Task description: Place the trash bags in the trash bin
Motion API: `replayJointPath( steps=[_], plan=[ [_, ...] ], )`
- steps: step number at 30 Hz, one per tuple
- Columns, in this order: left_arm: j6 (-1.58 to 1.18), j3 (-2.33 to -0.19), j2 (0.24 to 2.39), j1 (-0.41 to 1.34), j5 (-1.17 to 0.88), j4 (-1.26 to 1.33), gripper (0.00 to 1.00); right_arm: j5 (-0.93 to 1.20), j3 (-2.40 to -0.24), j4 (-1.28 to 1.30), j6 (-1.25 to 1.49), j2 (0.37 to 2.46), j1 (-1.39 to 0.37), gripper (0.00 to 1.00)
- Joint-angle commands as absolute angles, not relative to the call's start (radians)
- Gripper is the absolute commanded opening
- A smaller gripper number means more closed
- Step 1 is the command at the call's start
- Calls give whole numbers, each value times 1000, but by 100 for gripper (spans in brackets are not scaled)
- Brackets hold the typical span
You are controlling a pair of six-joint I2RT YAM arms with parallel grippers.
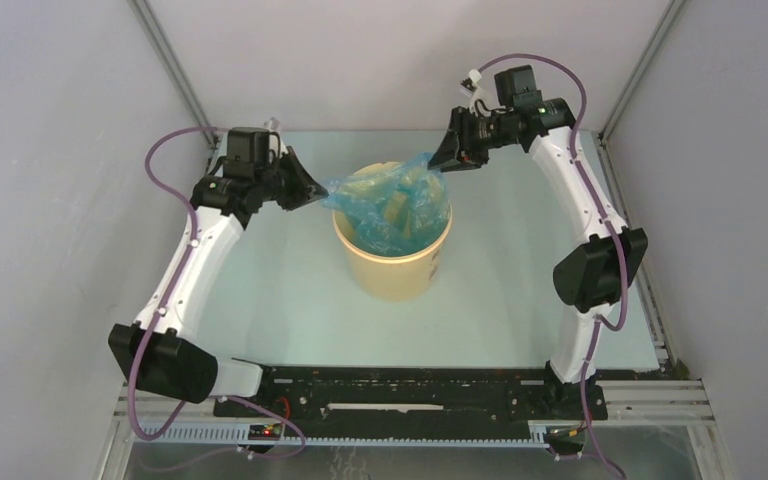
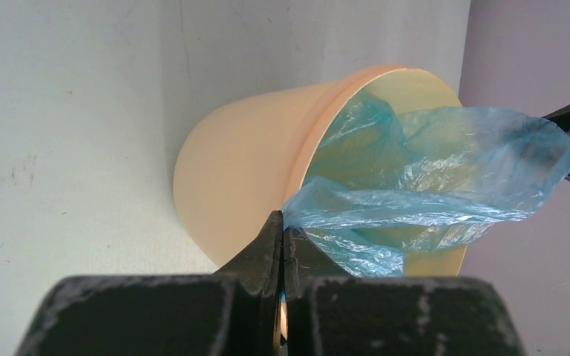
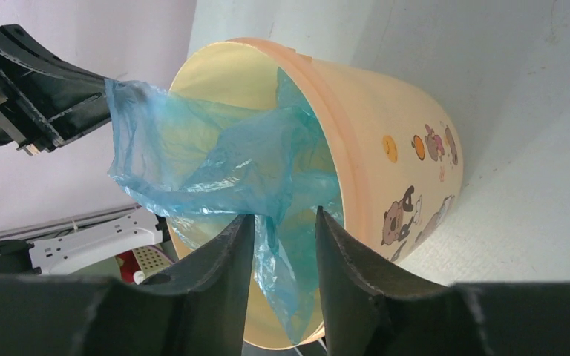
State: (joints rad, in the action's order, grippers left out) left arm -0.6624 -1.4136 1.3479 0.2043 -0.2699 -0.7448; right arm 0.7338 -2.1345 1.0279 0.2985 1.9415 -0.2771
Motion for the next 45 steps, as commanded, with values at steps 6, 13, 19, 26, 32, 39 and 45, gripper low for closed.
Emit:
replayJointPath(
  steps=[6, 13, 19, 26, 32, 39, 45],
  plan=[
    [-627, -1469, 1338, 195, -305, -723, 0, 724, -2067, 940, 245, 1839, -284, 52],
    [-643, -1467, 1345, 196, -304, -702, 0, 695, -1989, 754, 345, 1821, -316, 44],
    [-663, -1466, 1352, 187, -274, -697, 0, 652, -1956, 683, 588, 1858, -268, 0],
    [-673, -1513, 1441, 157, -259, -731, 0, 684, -2076, 816, 613, 2018, -219, 0],
    [-647, -1548, 1539, 152, -268, -768, 0, 695, -2182, 927, 567, 2122, -211, 0],
    [-621, -1525, 1589, 149, -345, -802, 0, 718, -2194, 1025, 503, 2170, -209, 0],
    [-617, -1360, 1461, 149, -371, -768, 0, 720, -2055, 1031, 437, 2075, -209, 1]
  ],
)
